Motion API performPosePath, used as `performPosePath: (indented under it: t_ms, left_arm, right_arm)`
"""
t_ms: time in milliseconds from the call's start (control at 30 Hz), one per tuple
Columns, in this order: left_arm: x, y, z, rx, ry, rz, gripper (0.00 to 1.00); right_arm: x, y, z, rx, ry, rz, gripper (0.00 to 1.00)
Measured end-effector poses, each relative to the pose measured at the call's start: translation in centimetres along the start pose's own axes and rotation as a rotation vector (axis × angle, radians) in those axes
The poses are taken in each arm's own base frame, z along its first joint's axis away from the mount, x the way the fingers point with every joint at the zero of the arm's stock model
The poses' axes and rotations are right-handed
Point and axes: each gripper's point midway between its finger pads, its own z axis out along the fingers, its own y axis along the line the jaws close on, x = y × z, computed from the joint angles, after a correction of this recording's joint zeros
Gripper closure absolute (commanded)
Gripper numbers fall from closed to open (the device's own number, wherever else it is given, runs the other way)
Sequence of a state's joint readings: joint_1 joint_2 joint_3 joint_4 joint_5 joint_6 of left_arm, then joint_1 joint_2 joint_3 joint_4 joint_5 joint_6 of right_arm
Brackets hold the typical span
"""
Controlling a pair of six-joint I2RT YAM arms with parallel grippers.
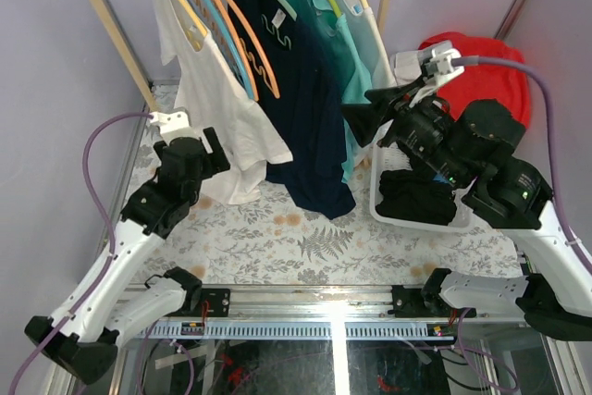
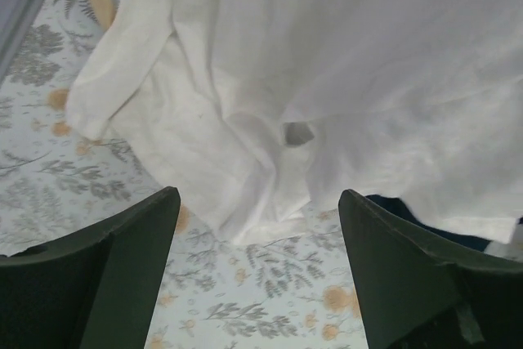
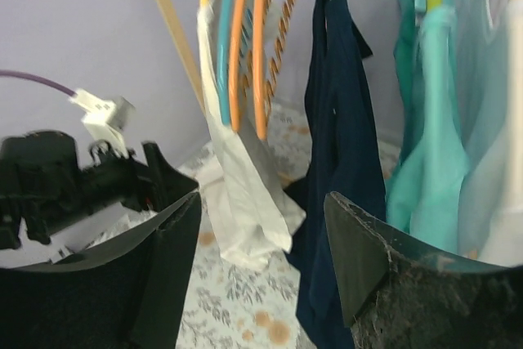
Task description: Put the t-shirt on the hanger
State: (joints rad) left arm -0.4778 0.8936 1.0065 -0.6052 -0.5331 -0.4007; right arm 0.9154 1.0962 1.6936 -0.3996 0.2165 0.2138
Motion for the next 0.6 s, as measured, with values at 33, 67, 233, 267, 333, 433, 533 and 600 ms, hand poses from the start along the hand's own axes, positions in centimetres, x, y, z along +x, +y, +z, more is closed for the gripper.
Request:
performPosePath:
  t_ms: [33, 67, 233, 267, 333, 433, 533, 600]
  left_arm:
    - [0.0, -0.1, 0.0, 0.012, -0.014, -0.027, 0.21]
    - [-0.2, -0.2, 0.0, 0.020, -0.028, -0.048, 0.21]
    - [-1.7, 0.7, 3.1, -0.008, -0.101, -0.182, 0.24]
    - [-1.3, 1.6, 4.4, -0.035, -0.098, -0.205, 0.26]
    - [0.3, 3.5, 6.9, -0.101, -0.068, -0.236, 0.26]
    - [3.3, 5.6, 10.0, -0.188, -0.001, -0.241, 0.28]
    - [4.0, 5.9, 12.6, -0.216, 0.016, -0.241, 0.29]
    - [3.8, 5.8, 14.9, -0.233, 0.019, -0.244, 0.29]
  right_arm:
    - [0.8, -0.2, -0.1, 0.007, 0.022, -0.004, 0.31]
    - [1.4, -0.4, -0.2, 0.013, 0.040, -0.008, 0.31]
    - [4.6, -1.1, -0.3, 0.034, 0.123, -0.025, 0.30]
    - [5.2, -1.2, -0.3, 0.037, 0.137, -0.028, 0.30]
    - [6.4, -1.4, -0.2, 0.043, 0.169, -0.036, 0.30]
    - [7.7, -1.7, -0.2, 0.049, 0.205, -0.044, 0.29]
    - [8.8, -1.9, 0.0, 0.054, 0.228, -0.050, 0.28]
    - [9.5, -2.0, 0.0, 0.057, 0.243, -0.054, 0.28]
